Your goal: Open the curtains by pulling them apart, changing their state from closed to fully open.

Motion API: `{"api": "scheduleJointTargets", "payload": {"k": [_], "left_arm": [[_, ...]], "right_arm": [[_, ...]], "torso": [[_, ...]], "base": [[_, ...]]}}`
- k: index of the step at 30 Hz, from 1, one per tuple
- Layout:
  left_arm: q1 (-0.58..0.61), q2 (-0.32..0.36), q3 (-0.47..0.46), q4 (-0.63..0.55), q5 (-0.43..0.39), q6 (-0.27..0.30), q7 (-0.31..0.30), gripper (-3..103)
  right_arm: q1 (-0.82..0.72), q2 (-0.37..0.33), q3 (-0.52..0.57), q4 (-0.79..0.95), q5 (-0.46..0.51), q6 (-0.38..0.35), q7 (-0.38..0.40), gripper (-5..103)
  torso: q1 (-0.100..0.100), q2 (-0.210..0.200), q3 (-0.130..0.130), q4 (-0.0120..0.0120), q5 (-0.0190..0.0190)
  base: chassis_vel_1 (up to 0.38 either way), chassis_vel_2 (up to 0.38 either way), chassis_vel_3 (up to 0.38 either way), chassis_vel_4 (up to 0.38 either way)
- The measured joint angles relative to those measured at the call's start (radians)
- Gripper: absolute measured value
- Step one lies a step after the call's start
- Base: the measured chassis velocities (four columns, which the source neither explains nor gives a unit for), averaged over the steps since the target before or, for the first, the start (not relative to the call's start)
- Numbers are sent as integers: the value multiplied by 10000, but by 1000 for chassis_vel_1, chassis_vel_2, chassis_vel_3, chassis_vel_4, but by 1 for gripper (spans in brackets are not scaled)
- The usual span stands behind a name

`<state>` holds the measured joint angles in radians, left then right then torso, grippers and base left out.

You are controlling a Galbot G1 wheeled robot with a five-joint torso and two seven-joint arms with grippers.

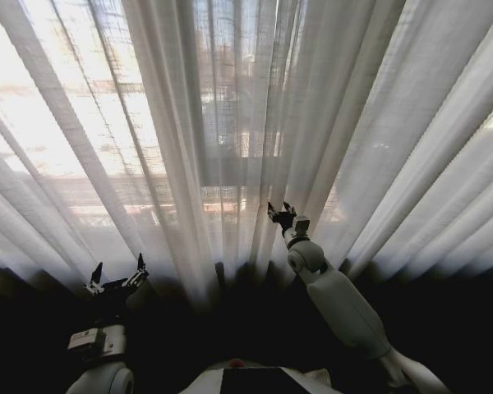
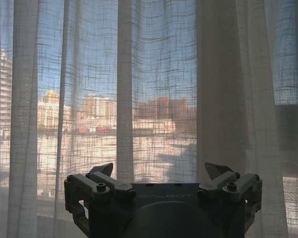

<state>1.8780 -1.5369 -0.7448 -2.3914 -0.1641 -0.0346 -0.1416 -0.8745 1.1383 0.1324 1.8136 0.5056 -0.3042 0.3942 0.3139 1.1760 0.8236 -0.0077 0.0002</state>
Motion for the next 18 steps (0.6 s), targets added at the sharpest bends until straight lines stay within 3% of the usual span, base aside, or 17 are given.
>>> {"api": "scheduleJointTargets", "payload": {"k": [1, 5, 7, 11, 18], "left_arm": [[0, 0, 0, 0, 0, 0, 0, 100], [-22, 38, -7, 7, -10, 7, -2, 100], [-22, 38, 5, 15, -10, 7, -2, 100], [4, 42, 37, 33, -10, 8, 0, 100], [61, 54, 51, 8, -10, 8, 1, 100]], "right_arm": [[0, 0, 0, 0, 0, 0, 0, 48], [-59, -77, 85, 139, -1, 72, 41, 27], [-71, -106, 105, 181, 5, 89, 42, 27], [-150, -165, 159, 351, 55, 102, 43, 5], [-303, -187, 190, 546, 101, 67, -6, 0]], "torso": [[0, 0, 0, 0, 0], [0, 0, -1, 0, 0], [0, 0, -1, 0, 0], [0, 0, -1, 0, 1], [0, 0, -1, 1, 0]], "base": [[0, 0, 0, 0], [0, 0, 0, 0], [0, 0, 0, 0], [0, 0, 0, 0], [0, 0, 0, 0]]}}
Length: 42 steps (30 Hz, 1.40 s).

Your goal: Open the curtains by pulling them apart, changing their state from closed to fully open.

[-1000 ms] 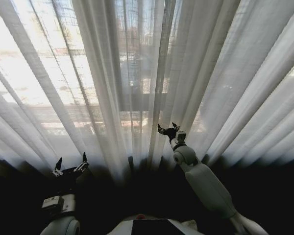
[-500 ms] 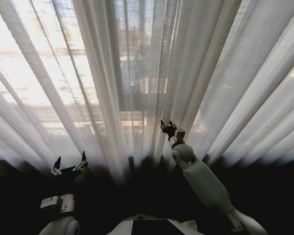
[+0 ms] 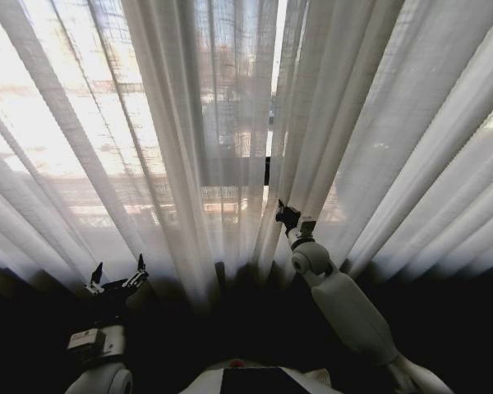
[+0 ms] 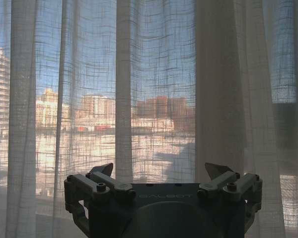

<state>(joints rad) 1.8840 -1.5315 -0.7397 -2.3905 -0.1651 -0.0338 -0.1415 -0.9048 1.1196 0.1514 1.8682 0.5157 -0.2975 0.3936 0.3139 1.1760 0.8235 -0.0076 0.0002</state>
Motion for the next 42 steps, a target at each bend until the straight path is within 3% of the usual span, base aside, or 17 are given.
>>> {"api": "scheduleJointTargets", "payload": {"k": [21, 42], "left_arm": [[82, 21, 140, 82, 125, -156, 27, 100], [155, -20, 196, 232, 190, -375, 51, 100]], "right_arm": [[-500, -132, 426, 307, 158, -78, -377, 0], [-588, -73, 657, 269, 138, -50, -377, 0]], "torso": [[0, 0, 0, 0, 1], [1, 0, 0, -1, 6]], "base": [[-63, -67, 72, 63], [-324, -321, 321, 323]]}}
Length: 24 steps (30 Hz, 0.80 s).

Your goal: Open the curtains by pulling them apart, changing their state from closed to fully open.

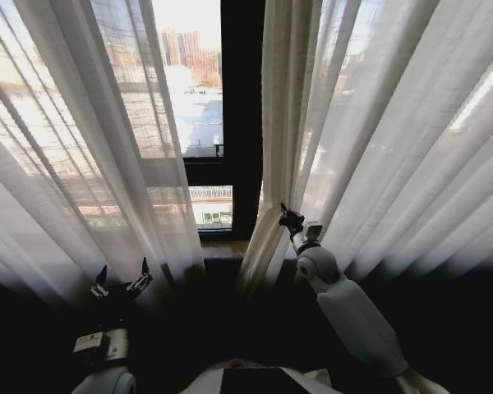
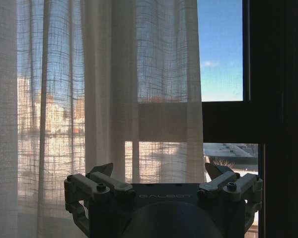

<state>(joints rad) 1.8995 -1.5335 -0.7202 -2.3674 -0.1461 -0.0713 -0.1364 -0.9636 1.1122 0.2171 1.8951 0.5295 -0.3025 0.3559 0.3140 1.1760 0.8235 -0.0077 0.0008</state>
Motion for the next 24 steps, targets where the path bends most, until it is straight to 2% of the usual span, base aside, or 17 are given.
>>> {"api": "scheduleJointTargets", "payload": {"k": [24], "left_arm": [[23, -8, 22, 90, -9, -85, 6, 100]], "right_arm": [[-71, 10, 185, -21, 2, 12, -13, 0]], "torso": [[-1, 1, 0, 2, -9]], "base": [[-355, -346, 349, 355]]}}
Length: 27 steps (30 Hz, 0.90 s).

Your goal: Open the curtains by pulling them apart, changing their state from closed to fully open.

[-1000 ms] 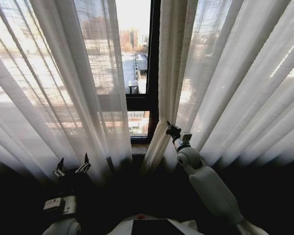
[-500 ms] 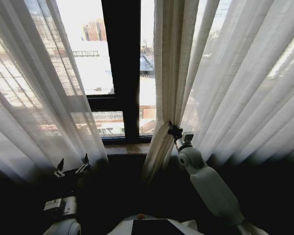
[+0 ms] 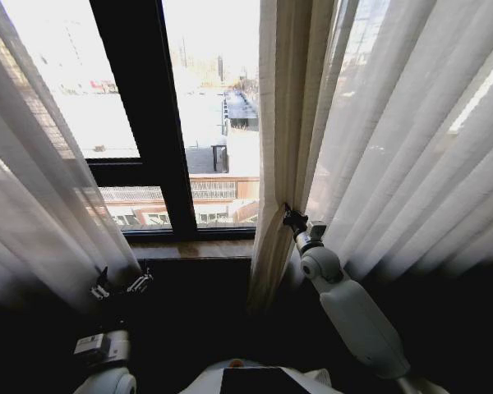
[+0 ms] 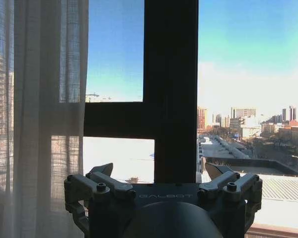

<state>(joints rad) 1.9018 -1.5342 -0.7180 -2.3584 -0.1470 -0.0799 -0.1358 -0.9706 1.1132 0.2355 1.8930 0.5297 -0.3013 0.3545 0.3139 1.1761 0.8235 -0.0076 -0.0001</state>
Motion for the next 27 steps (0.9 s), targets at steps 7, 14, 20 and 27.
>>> {"api": "scheduleJointTargets", "payload": {"k": [7, 14, 20, 27], "left_arm": [[-6, -5, 26, 7, -1, 2, 2, 100], [31, -22, 33, 6, -1, -3, 3, 100], [125, -187, -63, 27, 35, -131, 366, 100], [144, -194, -81, 107, 44, -180, 395, 100]], "right_arm": [[-42, -23, 29, 19, 0, 2, -29, 0], [-132, -59, 41, 82, 3, 2, -35, 0], [-234, -71, 42, 153, 0, 2, -36, 0], [-294, -69, 55, 178, -14, 6, -37, 0]], "torso": [[0, -1, 0, -1, 2], [0, -1, 0, -1, 4], [1, -1, 1, -2, 3], [0, -1, 1, -1, 2]], "base": [[-340, -347, 325, 353], [-360, -344, 359, 341], [-357, -368, 356, 346], [-345, -355, 362, 346]]}}
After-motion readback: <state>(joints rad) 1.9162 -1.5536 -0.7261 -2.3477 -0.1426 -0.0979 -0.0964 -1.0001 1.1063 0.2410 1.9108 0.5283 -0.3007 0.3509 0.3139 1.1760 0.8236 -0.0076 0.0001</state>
